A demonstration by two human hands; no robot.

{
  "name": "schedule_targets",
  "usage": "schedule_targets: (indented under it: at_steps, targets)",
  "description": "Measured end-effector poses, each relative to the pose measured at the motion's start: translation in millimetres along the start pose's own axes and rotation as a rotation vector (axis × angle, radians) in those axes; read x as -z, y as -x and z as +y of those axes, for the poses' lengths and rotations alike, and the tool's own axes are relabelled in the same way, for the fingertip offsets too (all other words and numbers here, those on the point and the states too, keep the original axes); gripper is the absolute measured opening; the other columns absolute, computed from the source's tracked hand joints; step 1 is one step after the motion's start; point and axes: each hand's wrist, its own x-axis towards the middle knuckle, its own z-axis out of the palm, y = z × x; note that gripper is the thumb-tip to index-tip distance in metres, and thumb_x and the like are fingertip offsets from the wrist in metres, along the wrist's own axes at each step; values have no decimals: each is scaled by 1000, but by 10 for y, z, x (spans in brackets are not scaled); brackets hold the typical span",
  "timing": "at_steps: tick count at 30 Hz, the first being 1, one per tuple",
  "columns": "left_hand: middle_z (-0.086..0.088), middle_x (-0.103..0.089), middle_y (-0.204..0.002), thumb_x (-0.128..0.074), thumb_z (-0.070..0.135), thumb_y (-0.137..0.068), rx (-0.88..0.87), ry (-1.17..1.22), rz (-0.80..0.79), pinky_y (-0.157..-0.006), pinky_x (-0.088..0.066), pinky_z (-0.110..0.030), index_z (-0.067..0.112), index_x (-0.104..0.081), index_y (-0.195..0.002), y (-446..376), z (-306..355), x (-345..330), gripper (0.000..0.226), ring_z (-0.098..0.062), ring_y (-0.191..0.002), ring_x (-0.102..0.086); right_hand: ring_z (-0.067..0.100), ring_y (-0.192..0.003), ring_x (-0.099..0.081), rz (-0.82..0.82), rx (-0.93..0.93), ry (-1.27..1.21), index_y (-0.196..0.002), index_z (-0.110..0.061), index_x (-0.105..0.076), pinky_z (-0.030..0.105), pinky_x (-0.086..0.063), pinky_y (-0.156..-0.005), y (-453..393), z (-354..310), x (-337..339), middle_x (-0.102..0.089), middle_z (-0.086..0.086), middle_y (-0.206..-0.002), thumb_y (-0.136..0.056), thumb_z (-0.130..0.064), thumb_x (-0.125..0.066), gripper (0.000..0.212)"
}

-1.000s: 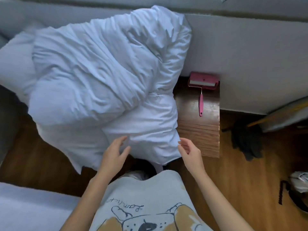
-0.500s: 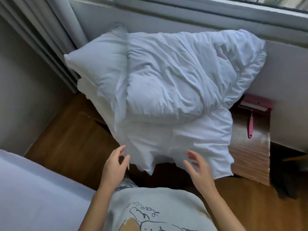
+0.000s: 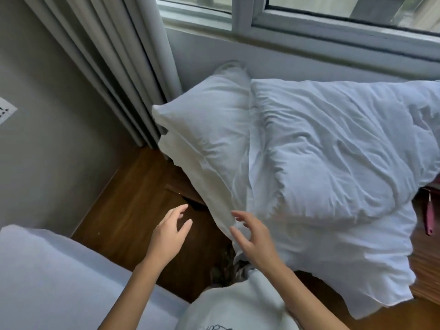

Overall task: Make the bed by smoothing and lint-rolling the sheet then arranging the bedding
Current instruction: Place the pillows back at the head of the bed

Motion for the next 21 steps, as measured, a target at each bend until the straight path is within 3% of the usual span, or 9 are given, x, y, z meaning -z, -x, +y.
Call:
schedule_targets:
  at_steps: [3, 6, 9, 11, 14, 16, 18, 19, 21]
  targets:
    - [10, -50, -136, -53, 30, -98, -35, -14, 13, -97, -41, -26, 27, -46, -139, -511, 103, 170, 43, -3, -119, -47, -3, -119, -46, 16, 52, 62, -131, -26, -54, 12, -34, -99, -475, -190, -74, -56, -12, -129, -95, -37, -57, 38]
    - [10, -49, -138, -53, 30, -98, -56, -41, 13, -99, -40, -27, 26, -45, -141, -1052, 260, 265, 44, -5, -123, -47, 2, -129, -40, 54, 55, 94, -138, -27, -47, 19, -33, -107, -1021, -253, -139, -46, -10, -140, -95, -38, -56, 45]
    - [8, -42, -146, -53, 32, -98, -88, -135, -38, -104, -34, -27, 26, -40, -143, -1644, 450, 339, 47, -10, -134, -38, 16, -141, -27, 73, 38, 263, -147, -27, -32, 33, -28, -115, -1694, -226, -180, -29, 1, -154, -91, -46, -59, 65]
    - [5, -34, -151, -52, 32, -98, -130, -236, -72, -108, -29, -28, 25, -35, -147, -2124, 590, 390, 52, -12, -140, -28, 30, -143, -27, 140, 0, 457, -148, -23, -28, 43, -25, -114, -2176, -143, -176, -27, 14, -155, -82, -55, -66, 83]
    - [0, -18, -160, -53, 35, -97, -174, -338, -49, -116, -23, -40, 26, -23, -152, -2923, 831, 440, 63, -21, -147, -14, 42, -142, -24, 137, -171, 614, -151, -16, -26, 50, -21, -114, -2737, 95, -188, -20, 27, -155, -65, -64, -75, 110]
    - [-4, -10, -162, -56, 39, -95, -176, -391, -36, -119, -17, -42, 24, -16, -154, -3455, 966, 430, 72, -24, -148, -8, 43, -139, -32, 113, -297, 570, -148, -13, -30, 44, -26, -112, -2888, 143, -173, -25, 30, -152, -52, -66, -81, 121]
    - [-9, -2, -163, -58, 51, -91, -143, -427, -56, -121, -10, -43, 22, -8, -156, -3901, 1037, 390, 86, -26, -149, -2, 37, -141, -30, 132, -417, 503, -152, -13, -22, 24, -24, -111, -2946, 151, -88, -19, 26, -155, -59, -63, -81, 121]
    - [-12, 0, -162, -59, 57, -87, -115, -428, -69, -121, -7, -43, 22, -5, -156, -4094, 1050, 373, 94, -27, -149, 0, 31, -145, -19, 129, -463, 415, -155, -13, -8, 12, -9, -109, -2950, 114, -39, -5, 22, -159, -71, -55, -77, 117]
    - [-15, -2, -162, -62, 68, -78, -84, -460, -91, -119, -8, -46, 21, -3, -155, -4457, 1058, 358, 109, -29, -149, -1, 16, -145, -9, 91, -436, 283, -152, -12, 11, -7, 14, -89, -3071, 196, -7, 9, 8, -160, -85, -35, -72, 109]
